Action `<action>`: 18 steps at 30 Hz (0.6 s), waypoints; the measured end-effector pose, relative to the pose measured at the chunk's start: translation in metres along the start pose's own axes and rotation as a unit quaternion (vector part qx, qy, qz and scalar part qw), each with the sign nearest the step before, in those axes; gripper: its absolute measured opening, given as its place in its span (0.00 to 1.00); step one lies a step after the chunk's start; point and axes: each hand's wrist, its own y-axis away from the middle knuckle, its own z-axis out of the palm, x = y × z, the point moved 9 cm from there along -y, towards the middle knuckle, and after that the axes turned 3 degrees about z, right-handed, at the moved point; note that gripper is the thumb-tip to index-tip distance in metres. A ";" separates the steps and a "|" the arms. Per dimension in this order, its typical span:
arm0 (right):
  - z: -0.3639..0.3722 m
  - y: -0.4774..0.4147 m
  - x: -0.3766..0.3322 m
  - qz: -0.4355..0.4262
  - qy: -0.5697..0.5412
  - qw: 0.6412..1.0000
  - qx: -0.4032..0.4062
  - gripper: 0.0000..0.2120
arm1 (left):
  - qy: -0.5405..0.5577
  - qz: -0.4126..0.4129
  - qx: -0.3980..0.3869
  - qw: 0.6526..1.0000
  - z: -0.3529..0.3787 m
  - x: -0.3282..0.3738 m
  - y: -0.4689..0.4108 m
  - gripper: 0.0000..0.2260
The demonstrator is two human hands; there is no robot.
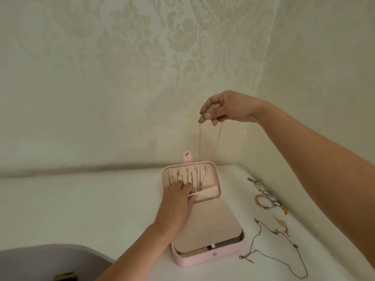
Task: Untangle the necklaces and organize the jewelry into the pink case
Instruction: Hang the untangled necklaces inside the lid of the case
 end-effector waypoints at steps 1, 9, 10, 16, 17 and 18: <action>0.003 0.000 0.003 0.001 0.009 1.000 0.000 0.05 | -0.001 0.000 0.000 1.000 0.000 0.000 0.000 0.08; 0.034 0.000 0.042 -0.006 0.036 0.998 0.053 0.04 | 0.015 -0.008 0.005 1.000 0.000 -0.002 0.000 0.08; 0.039 0.001 0.048 -0.006 0.034 0.998 0.059 0.04 | 0.017 -0.008 0.006 1.000 0.000 -0.002 0.000 0.08; 0.062 0.005 0.079 0.006 0.050 0.995 0.091 0.06 | 0.011 -0.005 0.002 1.000 0.002 -0.003 -0.001 0.07; 0.063 0.005 0.082 0.001 0.060 0.992 0.107 0.06 | 0.012 -0.004 0.002 1.000 0.002 -0.003 -0.001 0.07; 0.064 0.006 0.084 -0.006 0.077 0.989 0.123 0.05 | 0.014 -0.002 0.005 1.000 0.001 -0.003 -0.001 0.06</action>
